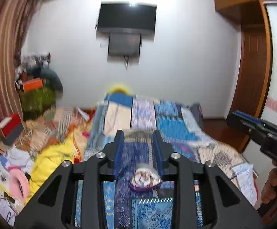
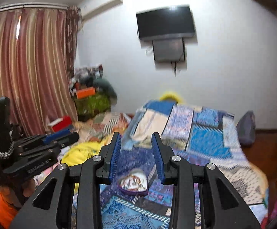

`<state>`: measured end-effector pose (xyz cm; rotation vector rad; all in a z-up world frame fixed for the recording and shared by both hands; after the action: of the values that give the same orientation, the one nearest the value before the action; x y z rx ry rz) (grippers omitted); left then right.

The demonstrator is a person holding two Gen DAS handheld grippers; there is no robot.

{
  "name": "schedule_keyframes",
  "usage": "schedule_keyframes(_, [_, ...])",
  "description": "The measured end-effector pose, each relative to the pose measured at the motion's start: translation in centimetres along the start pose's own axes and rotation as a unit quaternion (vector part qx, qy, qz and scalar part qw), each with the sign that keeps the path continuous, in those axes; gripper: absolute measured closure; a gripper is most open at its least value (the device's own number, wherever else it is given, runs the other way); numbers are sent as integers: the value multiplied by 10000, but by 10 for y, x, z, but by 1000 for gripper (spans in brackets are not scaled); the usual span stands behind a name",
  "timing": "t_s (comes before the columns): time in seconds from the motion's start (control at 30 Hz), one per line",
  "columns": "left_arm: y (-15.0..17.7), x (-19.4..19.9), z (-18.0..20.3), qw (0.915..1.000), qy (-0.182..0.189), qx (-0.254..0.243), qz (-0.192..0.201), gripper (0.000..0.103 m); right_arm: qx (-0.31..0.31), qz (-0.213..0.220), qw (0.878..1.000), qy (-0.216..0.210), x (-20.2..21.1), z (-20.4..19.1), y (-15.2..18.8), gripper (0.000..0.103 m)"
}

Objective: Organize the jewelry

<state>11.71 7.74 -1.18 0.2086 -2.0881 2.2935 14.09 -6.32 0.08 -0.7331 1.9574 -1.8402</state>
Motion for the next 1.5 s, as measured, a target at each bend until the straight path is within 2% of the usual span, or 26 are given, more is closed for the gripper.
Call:
schedule_keyframes(0.1, [-24,27,5,9989,-24,-41,459,62,104,355,9993,76,20,-8,-19,73])
schedule_keyframes(0.13, [-30,34,7,9983,-44,-73,578,56,121,448,9989,99,24,-10,-23,73])
schedule_keyframes(0.17, [-35,42,8,9974,-84,-114,701,43,140,557,9983,129,29,-11,-28,73])
schedule_keyframes(0.2, [-39,50,10,9963,-124,-144,837,38,156,634,9977,157,33,-13,-31,72])
schedule_keyframes(0.27, [-44,62,13,9943,-146,-176,1041,26,218,789,9963,259,41,-14,-36,59])
schedule_keyframes(0.3, [-45,65,14,9938,-170,-201,1085,23,241,869,9953,345,42,-13,-37,45])
schedule_keyframes(0.33, [-46,68,15,9932,-209,-223,1123,14,264,955,9941,439,44,-13,-39,31])
schedule_keyframes(0.37, [-47,71,15,9925,-270,-231,1173,6,289,1051,9925,554,47,-12,-40,26])
schedule_keyframes(0.4, [-47,74,15,9920,-310,-224,1205,4,305,1111,9913,639,48,-11,-41,19])
schedule_keyframes(0.63, [-45,80,11,9919,-454,-117,1183,1,345,1133,9889,898,50,-10,-41,3])
schedule_keyframes(0.87, [-42,85,15,9917,-509,-164,1169,1,301,976,9912,838,58,-12,-31,3])
schedule_keyframes(1.5, [-37,90,19,9926,-459,-198,1111,1,307,875,9925,796,68,-15,-27,3])
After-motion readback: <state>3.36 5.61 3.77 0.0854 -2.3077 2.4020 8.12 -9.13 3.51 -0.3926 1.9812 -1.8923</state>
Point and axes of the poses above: each gripper's, at about its wrist camera, not at the fingertips, and x roughly against the way its jaws point, z to its right, y to its underside, the point moved 8 cm from there along -x, roughly the way its jaws point, and after that the axes turned 13 degrees about z, right-handed, at the moved point
